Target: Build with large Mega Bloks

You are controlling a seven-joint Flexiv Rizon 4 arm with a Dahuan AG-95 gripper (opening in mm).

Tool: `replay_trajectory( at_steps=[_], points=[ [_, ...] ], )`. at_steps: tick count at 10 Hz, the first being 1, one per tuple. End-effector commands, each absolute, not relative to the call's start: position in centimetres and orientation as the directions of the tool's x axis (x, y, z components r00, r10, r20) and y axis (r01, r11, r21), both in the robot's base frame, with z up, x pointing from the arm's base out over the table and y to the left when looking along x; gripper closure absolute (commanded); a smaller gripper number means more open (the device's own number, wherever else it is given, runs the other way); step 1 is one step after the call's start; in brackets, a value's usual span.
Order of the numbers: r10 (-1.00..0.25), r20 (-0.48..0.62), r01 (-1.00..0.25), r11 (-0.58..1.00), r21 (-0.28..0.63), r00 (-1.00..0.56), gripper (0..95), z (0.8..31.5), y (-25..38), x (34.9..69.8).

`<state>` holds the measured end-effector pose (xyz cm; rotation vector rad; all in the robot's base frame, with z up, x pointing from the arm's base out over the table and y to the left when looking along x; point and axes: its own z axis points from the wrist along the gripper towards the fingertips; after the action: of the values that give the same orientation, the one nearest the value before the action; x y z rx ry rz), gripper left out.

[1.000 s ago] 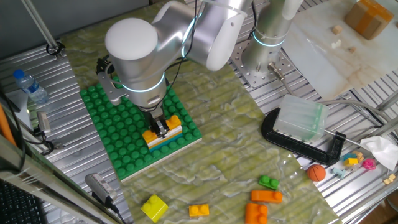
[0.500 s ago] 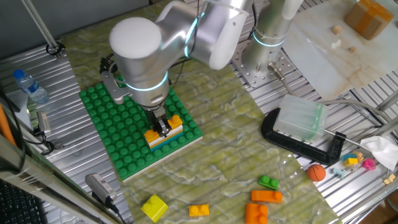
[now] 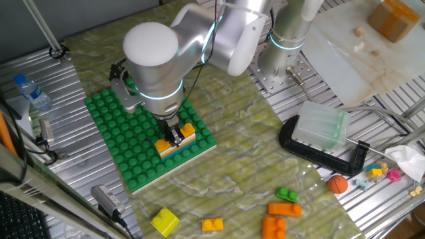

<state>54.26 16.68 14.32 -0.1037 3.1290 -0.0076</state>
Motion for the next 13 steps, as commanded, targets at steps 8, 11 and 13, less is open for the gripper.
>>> replay_trajectory(
  at_steps=[8,11,13],
  points=[
    [-0.082,-0.017,-0.081,0.997,-0.013,-0.997,95.0,13.64,17.05,54.61],
    [-0.086,-0.024,-0.086,0.996,-0.003,-0.996,95.0,13.83,17.06,54.79],
    [-0.095,-0.016,-0.095,0.995,-0.011,-0.995,95.0,14.45,17.07,55.03]
  ],
)
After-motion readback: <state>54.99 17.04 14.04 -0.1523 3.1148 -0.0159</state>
